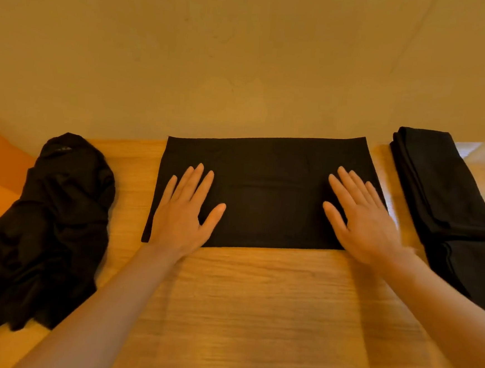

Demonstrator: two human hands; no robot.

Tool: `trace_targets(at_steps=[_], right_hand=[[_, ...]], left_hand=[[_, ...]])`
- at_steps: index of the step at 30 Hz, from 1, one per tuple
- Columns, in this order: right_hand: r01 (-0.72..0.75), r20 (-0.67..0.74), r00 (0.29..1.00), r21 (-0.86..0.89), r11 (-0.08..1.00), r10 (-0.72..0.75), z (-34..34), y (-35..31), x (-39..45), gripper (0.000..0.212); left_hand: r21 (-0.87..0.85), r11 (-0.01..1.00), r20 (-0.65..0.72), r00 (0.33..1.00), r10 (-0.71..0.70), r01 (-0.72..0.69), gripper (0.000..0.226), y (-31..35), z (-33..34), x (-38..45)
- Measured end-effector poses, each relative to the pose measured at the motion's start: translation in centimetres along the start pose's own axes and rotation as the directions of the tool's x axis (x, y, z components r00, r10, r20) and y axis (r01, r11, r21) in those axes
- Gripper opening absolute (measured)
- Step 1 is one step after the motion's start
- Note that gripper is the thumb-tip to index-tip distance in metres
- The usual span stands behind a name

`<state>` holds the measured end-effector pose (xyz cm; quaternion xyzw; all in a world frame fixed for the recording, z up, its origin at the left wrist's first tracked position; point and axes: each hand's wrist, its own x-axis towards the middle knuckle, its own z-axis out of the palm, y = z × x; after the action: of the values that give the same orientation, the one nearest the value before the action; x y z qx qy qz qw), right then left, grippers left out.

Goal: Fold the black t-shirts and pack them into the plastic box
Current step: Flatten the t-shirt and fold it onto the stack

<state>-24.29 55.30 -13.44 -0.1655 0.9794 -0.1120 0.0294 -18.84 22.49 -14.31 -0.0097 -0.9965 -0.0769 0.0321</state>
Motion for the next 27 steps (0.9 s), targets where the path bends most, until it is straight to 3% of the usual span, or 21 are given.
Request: trace_targets(at_steps=[5, 13, 21, 24, 27], right_hand=[[-0.034, 0.097, 0.994, -0.056, 0.998, 0.040, 0.8, 0.0, -5.0, 0.070], [-0.052, 0.159, 0.985, -0.074, 0.996, 0.064, 0.4, -1.6, -12.0, 0.074], [-0.020, 0.130, 0.991, -0.003, 1.000, 0.020, 0.6, -2.9, -18.9, 0.074], [-0.049, 0.027, 0.999, 0.111, 0.993, 0.046, -0.2, -3.8, -18.1, 0.073], [-0.032, -0.020, 0.999, 0.061, 0.998, 0.034, -0.1, -4.4, -14.8, 0.070]], left_hand=[[0.053, 0.997, 0.117, 0.992, -0.057, 0.051, 0.077, -0.1, 0.2, -5.2], [0.044, 0.998, 0.180, 0.982, -0.057, 0.049, 0.081, 1.1, -0.9, -12.4], [0.007, 0.996, 0.200, 0.976, -0.090, 0.090, 0.088, 2.5, -1.6, -19.0], [-0.071, 0.988, 0.121, 0.984, -0.131, 0.140, 0.086, 3.2, -2.4, -18.5], [-0.091, 0.990, 0.062, 0.993, -0.099, 0.104, 0.080, 4.0, -2.3, -15.7]])
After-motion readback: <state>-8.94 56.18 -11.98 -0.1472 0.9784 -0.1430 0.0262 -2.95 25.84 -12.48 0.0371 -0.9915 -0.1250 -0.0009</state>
